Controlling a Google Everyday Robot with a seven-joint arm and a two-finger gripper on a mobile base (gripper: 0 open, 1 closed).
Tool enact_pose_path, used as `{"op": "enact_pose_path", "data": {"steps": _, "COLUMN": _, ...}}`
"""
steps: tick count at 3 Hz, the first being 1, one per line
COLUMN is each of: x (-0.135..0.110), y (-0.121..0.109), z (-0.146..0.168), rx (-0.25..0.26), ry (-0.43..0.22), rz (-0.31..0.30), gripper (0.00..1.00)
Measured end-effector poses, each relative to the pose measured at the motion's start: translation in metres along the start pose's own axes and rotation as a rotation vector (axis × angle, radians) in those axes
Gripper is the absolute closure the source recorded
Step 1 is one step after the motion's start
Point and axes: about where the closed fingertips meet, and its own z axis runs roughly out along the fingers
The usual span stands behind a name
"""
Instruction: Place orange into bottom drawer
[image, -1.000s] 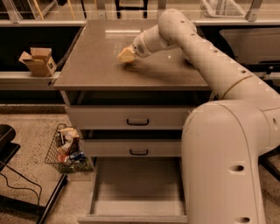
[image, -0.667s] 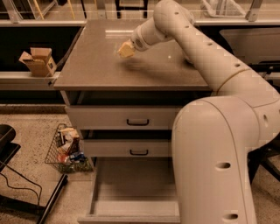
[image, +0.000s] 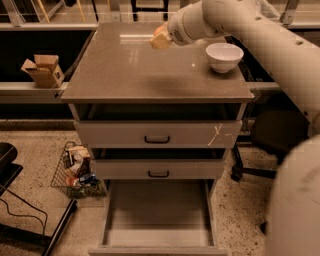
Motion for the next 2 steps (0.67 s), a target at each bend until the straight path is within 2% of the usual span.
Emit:
{"op": "enact_pose_path", "data": {"steps": 1, "x": -0.029, "y": 0.013, "z": -0.085, "rx": 0.097, "ry": -0.111, "rz": 0.026, "gripper": 1.00}}
{"op": "enact_pose_path", "data": {"steps": 2, "x": 0.018, "y": 0.050, "z": -0.125, "rx": 0.090, "ry": -0.080, "rz": 0.064, "gripper": 1.00}}
